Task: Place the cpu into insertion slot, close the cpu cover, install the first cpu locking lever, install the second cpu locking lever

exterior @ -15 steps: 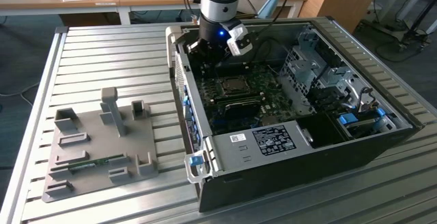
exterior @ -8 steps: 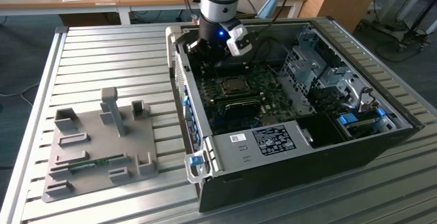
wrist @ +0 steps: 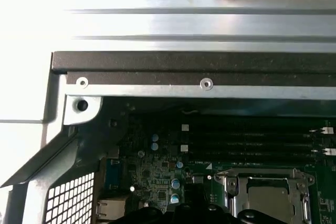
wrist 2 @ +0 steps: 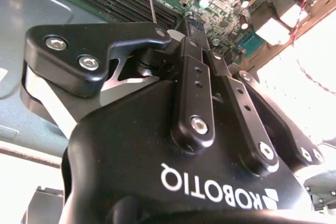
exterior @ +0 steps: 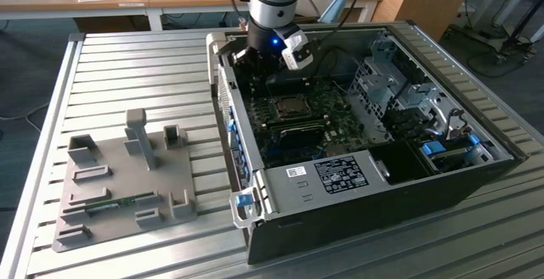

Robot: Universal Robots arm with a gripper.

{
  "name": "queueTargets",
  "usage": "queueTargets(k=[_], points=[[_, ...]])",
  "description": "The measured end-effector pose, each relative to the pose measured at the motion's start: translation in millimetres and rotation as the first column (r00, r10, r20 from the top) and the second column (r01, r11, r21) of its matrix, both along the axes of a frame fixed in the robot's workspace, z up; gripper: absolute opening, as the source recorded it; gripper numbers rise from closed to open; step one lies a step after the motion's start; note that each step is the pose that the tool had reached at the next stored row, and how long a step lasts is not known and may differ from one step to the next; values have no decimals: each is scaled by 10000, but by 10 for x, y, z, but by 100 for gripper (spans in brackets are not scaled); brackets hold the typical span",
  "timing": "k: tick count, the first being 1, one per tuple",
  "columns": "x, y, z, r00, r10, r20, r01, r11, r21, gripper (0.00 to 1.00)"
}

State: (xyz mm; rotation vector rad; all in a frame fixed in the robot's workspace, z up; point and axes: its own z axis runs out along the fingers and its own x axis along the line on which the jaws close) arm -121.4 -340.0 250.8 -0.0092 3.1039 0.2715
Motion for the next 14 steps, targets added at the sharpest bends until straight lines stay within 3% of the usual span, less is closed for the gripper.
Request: queueTargets(k=[7, 14], points=[[1, 3, 20, 10000, 1, -1, -1, 10000, 45, 11], [0, 61, 17, 10000, 1, 0, -1, 9999, 168, 11]])
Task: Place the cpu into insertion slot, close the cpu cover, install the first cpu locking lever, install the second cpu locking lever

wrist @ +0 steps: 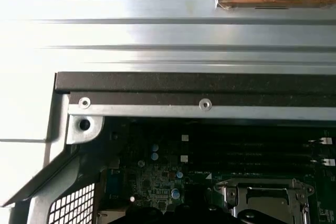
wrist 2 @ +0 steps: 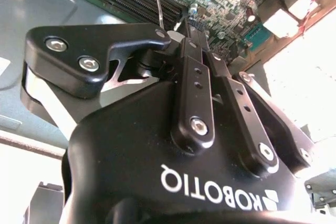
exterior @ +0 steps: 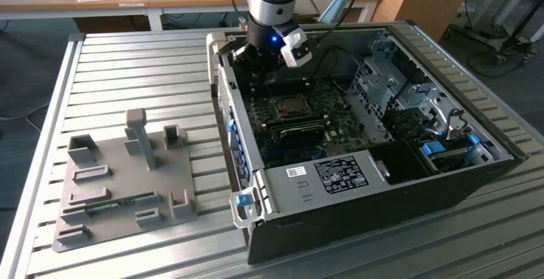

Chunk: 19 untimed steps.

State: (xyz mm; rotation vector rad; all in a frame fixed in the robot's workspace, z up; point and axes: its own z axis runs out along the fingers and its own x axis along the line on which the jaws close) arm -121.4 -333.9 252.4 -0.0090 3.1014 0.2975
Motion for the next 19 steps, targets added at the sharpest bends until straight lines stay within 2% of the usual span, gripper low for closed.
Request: queueTargets(k=[4, 8, 19], points=[[0, 17, -1, 10000, 1, 1, -1, 10000, 59, 11], [45, 18, -2, 10000, -1, -2, 1, 10000, 62, 11], [348, 18, -4, 10000, -1, -37, 1, 10000, 62, 11]])
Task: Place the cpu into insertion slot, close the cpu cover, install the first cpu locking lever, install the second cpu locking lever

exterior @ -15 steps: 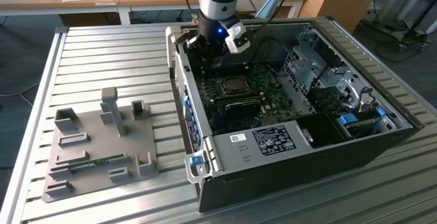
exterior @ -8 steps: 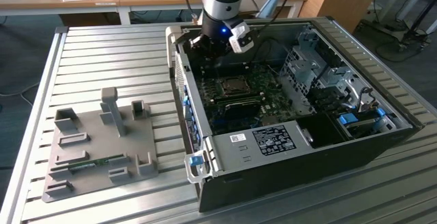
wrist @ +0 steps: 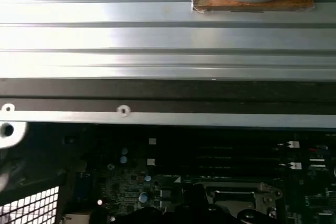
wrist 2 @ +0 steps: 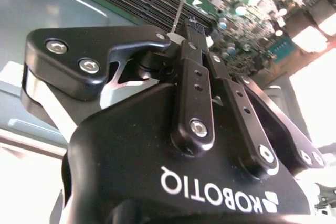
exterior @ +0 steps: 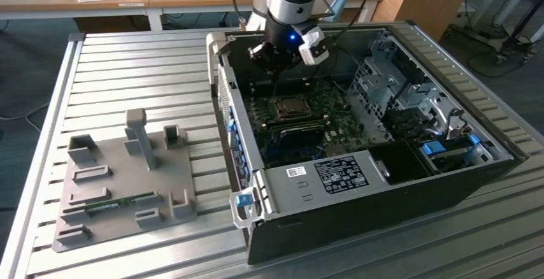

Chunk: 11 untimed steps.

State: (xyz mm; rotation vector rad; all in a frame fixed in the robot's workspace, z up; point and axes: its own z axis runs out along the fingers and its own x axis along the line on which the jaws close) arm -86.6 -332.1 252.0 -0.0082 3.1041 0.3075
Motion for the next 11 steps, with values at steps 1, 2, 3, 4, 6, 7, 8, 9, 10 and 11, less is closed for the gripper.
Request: queueTargets(k=[1, 2, 3, 4, 6, 7, 8, 9, 10, 11], points=[[26, 0, 0, 10000, 1, -2, -1, 10000, -1, 11], [48, 0, 0, 10000, 1, -3, -1, 10000, 0, 11], [66, 0, 0, 10000, 1, -5, -1, 10000, -1, 11], [80, 0, 0, 10000, 1, -5, -1, 10000, 0, 11], [91, -1, 0, 10000, 1, -6, -1, 10000, -1, 11], [91, -1, 0, 10000, 0, -5, 0, 10000, 0, 11], [95, 0, 0, 10000, 0, -5, 0, 10000, 0, 11], [95, 0, 0, 10000, 0, -5, 0, 10000, -8, 11], [95, 0, 0, 10000, 0, -5, 0, 10000, -8, 11], [95, 0, 0, 10000, 1, -5, -1, 10000, -7, 11]])
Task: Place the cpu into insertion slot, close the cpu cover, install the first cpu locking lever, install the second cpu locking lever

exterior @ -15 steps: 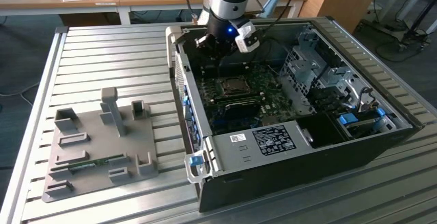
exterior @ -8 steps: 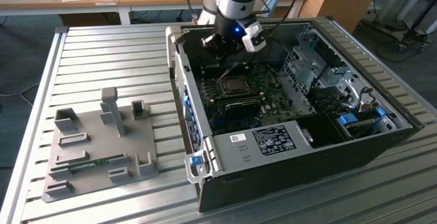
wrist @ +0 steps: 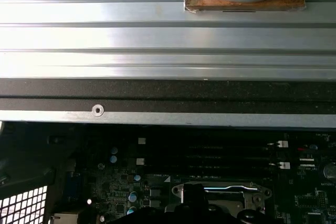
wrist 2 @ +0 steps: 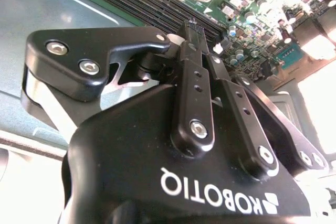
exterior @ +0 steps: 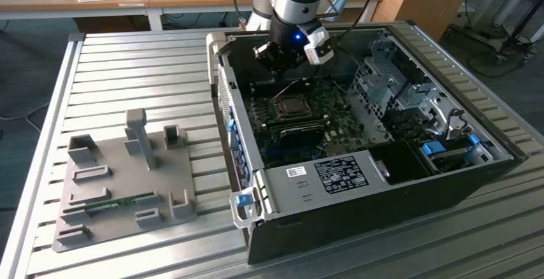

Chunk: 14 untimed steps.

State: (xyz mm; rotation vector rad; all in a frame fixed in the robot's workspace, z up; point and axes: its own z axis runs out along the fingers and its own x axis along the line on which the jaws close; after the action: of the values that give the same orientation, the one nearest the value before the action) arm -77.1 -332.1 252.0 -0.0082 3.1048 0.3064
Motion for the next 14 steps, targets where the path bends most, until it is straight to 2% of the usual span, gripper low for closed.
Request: queueTargets(k=[8, 14], points=[[1, 0, 0, 10000, -1, -1, 1, 10000, -2, 11], [66, 2, -16, 10000, 0, 0, 0, 10000, -1, 11]])
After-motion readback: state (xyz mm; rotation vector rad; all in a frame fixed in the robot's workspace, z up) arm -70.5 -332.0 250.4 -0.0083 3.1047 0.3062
